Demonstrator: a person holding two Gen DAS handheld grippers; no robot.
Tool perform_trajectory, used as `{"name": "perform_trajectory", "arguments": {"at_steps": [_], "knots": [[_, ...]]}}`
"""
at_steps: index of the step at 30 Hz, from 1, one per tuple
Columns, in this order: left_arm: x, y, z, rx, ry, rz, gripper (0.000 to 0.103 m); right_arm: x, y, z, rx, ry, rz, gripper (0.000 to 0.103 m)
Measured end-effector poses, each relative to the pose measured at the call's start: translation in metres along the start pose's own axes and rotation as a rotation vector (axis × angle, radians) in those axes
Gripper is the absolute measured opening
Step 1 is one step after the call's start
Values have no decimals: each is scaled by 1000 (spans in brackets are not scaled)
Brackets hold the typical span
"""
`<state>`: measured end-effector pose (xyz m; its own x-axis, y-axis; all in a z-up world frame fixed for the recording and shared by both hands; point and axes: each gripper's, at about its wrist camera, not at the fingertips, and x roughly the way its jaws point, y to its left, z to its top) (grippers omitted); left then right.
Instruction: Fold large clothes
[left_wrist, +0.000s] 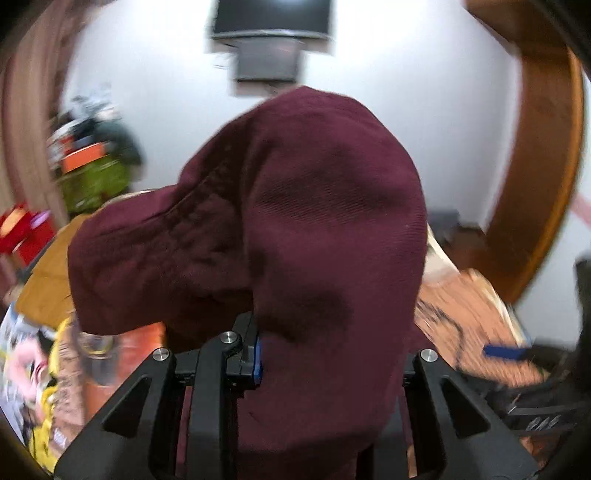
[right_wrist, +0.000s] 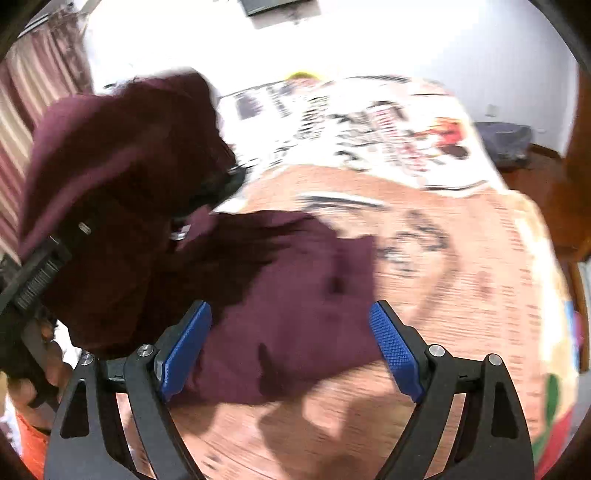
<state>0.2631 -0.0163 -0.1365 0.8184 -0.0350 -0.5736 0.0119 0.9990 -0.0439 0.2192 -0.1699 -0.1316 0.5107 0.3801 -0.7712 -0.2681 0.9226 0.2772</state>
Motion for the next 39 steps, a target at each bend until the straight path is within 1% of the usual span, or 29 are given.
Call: {"name": "perform_trajectory", "arguments": {"at_steps": [1, 2, 4, 5, 7, 9, 10, 11, 12, 16, 17, 19, 21, 24, 26, 29, 31, 34, 35, 36, 38, 39], "knots": [[10, -18, -8, 43, 39, -27, 24, -5, -8, 4, 10, -3, -13, 86], [16, -27, -15, 76, 70, -43, 24, -9, -16, 0, 21, -5, -29, 86], [36, -50, -34, 166, 160, -63, 24, -14, -28, -8, 34, 1, -56, 86], [47, -61, -48, 227, 222, -63, 27, -14, -35, -12, 42, 8, -73, 86], [54, -69, -62, 294, 269, -50, 29, -15, -44, -16, 59, 21, -90, 86], [50, -70, -67, 349, 266, -43, 37, -18, -54, -20, 79, 32, -90, 86], [46, -69, -67, 364, 279, -61, 48, -22, -56, -22, 85, 32, -88, 86], [42, -66, -64, 360, 301, -98, 60, -25, -56, -23, 88, 30, -87, 86], [38, -62, -61, 347, 320, -131, 63, -27, -55, -21, 84, 23, -84, 86], [16, -43, -49, 329, 367, -217, 64, -51, -42, -17, 57, -23, -60, 86], [12, -46, -50, 321, 368, -230, 64, -54, -38, -15, 47, -35, -48, 86], [-5, -36, -49, 298, 355, -248, 64, -58, -28, -12, 22, -59, -18, 86], [-20, -26, -43, 282, 333, -247, 65, -58, -13, -4, -9, -75, 7, 86], [-35, -2, -34, 242, 291, -221, 72, -46, 13, 12, -75, -84, 28, 86], [-41, 17, -31, 212, 262, -173, 73, -35, 27, 19, -107, -75, 53, 86], [-36, 45, -28, 162, 265, -116, 75, -12, 38, 26, -121, -34, 75, 86], [-24, 61, -38, 130, 312, -85, 75, 3, 37, 25, -115, 0, 57, 86], [-1, 78, -61, 92, 396, -45, 75, 17, 26, 18, -102, 31, -14, 86], [2, 84, -67, 72, 412, -50, 76, 20, 18, 14, -94, 41, -33, 86], [5, 89, -74, 40, 417, -69, 77, 22, 9, 9, -79, 50, -33, 86], [8, 97, -82, -15, 409, -94, 86, 26, -10, 0, -38, 75, -20, 87], [9, 100, -85, -37, 405, -101, 88, 28, -16, -4, -25, 85, -30, 87]]}}
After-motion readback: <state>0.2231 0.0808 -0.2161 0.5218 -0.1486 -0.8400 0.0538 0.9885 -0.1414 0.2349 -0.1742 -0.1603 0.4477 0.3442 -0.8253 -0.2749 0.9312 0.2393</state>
